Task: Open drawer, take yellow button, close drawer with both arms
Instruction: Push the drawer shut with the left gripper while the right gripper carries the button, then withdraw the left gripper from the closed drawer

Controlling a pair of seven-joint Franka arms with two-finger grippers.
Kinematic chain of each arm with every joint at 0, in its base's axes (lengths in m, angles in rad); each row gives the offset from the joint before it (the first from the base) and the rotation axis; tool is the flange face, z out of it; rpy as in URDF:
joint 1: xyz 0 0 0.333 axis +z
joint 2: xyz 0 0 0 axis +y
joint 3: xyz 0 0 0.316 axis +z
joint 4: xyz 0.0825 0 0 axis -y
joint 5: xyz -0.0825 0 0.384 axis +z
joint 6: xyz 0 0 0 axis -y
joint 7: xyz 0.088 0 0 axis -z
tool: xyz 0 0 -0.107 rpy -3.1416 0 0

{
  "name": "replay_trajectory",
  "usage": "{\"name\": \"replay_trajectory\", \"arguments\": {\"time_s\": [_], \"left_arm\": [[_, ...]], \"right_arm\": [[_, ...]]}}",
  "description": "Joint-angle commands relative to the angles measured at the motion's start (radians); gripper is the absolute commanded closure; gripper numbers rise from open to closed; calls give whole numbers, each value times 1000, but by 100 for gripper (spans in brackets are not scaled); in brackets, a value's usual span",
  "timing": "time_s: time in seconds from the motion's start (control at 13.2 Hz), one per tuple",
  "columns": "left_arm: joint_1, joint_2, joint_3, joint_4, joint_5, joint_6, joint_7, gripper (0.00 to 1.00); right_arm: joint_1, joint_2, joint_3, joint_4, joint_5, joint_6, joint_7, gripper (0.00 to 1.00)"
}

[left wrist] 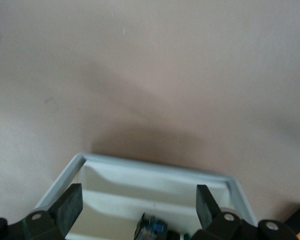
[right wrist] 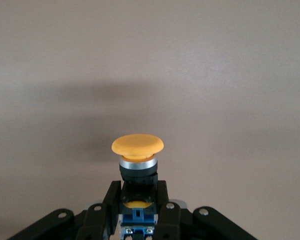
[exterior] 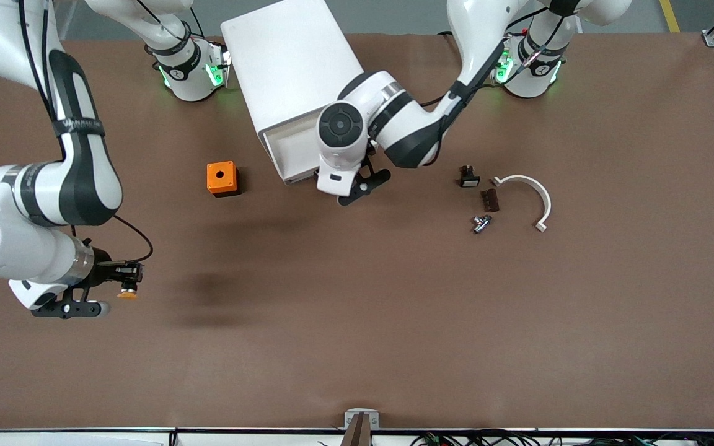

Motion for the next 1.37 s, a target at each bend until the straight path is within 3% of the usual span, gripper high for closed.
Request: {"name": "replay_trajectory", "arguments": {"time_s": [0.0, 0.3, 0.61, 0.76, 0.99, 1.22, 1.29], "left_arm": [[-36, 0, -6, -18, -52, -21, -22, 0], [-95, 9, -26, -34, -63, -26, -15, 0], [-107, 1, -20, -30, -49, -55, -16, 0], [-37, -11, 0, -24, -21, -61, 13, 0], [133, -61, 1, -24, 109, -63, 33, 0], [313, -112, 0, -24, 236, -63, 92, 0], [363, -126, 0, -24, 264, -63, 146, 0]], "right_arm": [[-76, 55, 21, -13, -12, 51, -59, 100], [-125, 59, 21, -99, -14, 118, -61, 99], [-168, 131, 21, -102, -16, 131, -75, 99], [-174, 154, 21, -101, -16, 144, -95, 99], [-176, 185, 21, -101, -14, 184, -98, 96], [-171, 190, 23, -95, -3, 181, -82, 67], [-173, 190, 23, -92, -3, 178, -84, 52]]}}
